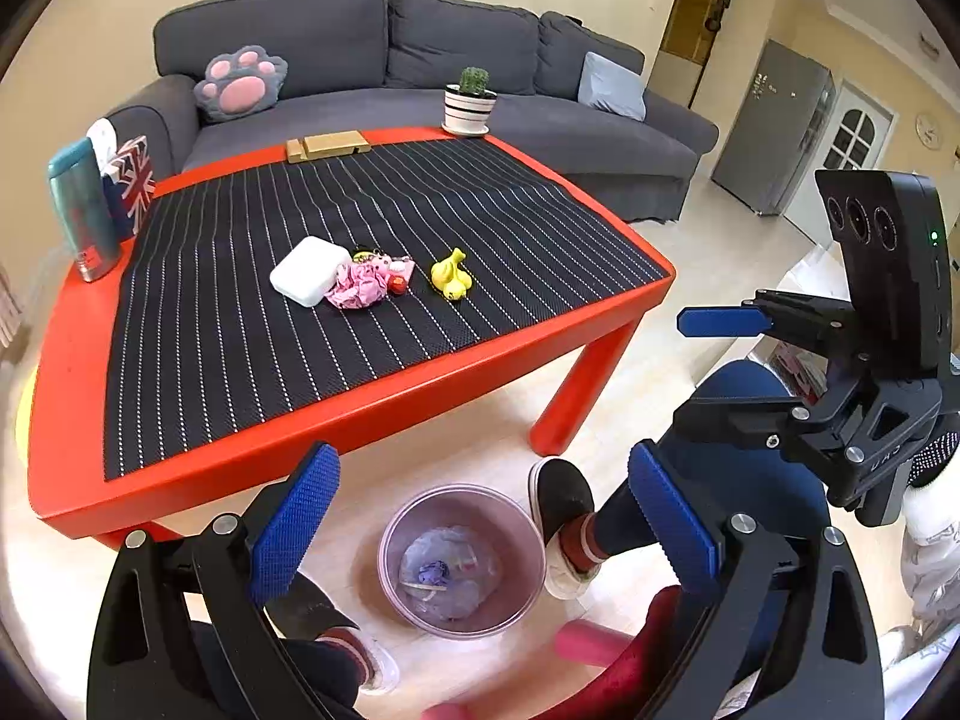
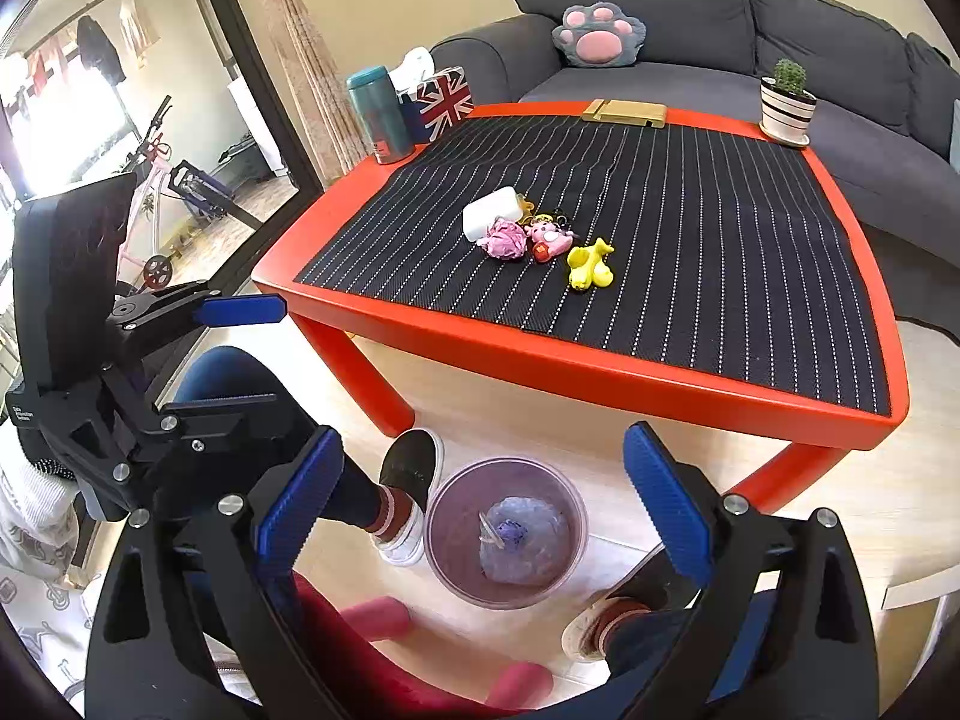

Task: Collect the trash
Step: 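Release the white stick into the pink bin with the left gripper, then grasp the yellow duck toy with the right gripper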

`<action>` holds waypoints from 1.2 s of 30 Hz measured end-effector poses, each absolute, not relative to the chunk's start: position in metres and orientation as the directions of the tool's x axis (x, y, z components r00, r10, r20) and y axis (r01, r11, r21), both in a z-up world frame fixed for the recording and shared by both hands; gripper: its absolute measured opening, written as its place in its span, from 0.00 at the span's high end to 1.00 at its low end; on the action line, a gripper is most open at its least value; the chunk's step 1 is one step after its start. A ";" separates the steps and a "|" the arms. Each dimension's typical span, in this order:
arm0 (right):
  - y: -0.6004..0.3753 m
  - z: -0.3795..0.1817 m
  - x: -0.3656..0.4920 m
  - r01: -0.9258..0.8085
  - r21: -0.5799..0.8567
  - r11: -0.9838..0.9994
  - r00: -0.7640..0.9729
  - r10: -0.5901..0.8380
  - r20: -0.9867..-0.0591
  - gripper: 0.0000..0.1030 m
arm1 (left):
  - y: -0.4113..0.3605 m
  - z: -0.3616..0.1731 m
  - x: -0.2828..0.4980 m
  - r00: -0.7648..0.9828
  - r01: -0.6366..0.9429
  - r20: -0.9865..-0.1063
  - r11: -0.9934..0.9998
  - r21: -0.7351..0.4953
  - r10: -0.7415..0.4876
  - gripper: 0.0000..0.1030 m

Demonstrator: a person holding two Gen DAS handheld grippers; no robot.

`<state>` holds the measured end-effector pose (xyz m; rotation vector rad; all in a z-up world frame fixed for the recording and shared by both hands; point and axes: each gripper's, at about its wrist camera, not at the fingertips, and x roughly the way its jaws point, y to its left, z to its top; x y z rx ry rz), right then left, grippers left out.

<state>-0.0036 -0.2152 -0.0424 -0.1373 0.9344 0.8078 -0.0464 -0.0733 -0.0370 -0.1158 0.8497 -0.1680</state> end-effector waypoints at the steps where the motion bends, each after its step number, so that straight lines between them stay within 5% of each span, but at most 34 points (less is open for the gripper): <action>1: -0.215 -0.042 -0.004 -0.672 0.226 0.705 0.331 0.559 -0.760 0.09 | -0.073 -0.036 -0.046 0.651 0.102 -0.734 0.980 -0.168 -0.194 0.09; 36: -0.156 -0.045 0.121 -0.699 0.130 0.703 0.312 0.464 -0.829 0.09 | -0.006 -0.018 0.005 0.685 0.011 -0.719 0.988 -0.152 -0.118 0.08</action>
